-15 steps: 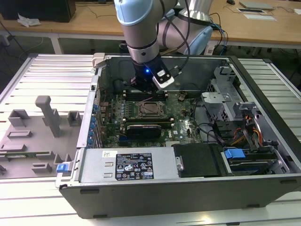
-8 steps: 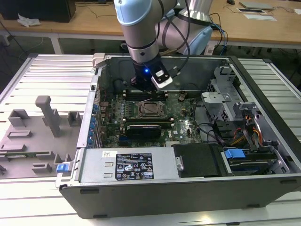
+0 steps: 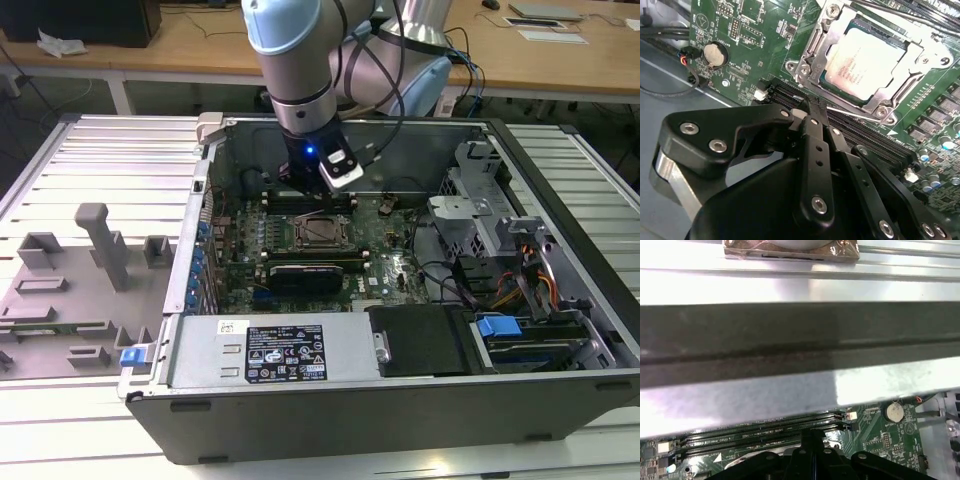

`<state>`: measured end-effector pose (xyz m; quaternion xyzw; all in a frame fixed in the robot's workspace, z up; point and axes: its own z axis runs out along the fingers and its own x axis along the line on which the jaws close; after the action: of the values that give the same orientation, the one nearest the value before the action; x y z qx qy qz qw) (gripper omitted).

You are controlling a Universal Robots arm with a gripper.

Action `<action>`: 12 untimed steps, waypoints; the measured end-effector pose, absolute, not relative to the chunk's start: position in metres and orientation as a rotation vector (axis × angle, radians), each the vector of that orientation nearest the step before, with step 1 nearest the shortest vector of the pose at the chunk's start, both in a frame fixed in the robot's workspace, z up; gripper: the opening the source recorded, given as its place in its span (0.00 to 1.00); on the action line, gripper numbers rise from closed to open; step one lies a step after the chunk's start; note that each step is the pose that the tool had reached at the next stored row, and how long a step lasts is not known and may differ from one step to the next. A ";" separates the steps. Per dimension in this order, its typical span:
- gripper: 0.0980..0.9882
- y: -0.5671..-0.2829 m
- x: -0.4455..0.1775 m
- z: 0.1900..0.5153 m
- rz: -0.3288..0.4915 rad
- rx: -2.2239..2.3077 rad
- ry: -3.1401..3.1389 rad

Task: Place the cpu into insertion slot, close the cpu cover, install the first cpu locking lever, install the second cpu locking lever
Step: 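Install the first cpu locking lever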

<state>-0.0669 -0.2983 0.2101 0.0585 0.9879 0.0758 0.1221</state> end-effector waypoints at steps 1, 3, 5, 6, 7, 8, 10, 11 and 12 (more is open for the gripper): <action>0.01 -0.298 -0.067 0.210 0.220 0.182 2.882; 0.01 -0.297 -0.067 0.209 0.217 0.204 2.880; 0.01 -0.296 -0.067 0.209 0.215 0.220 2.878; 0.01 -0.296 -0.067 0.209 0.214 0.227 2.877; 0.01 -0.295 -0.067 0.208 0.213 0.234 2.876; 0.01 -0.295 -0.067 0.208 0.212 0.244 2.875; 0.01 -0.294 -0.067 0.208 0.210 0.258 2.873; 0.01 -0.293 -0.067 0.208 0.209 0.265 2.872; 0.01 -0.293 -0.067 0.207 0.208 0.274 2.871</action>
<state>-0.0669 -0.2927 0.2075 0.0940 0.9851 0.0713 0.1247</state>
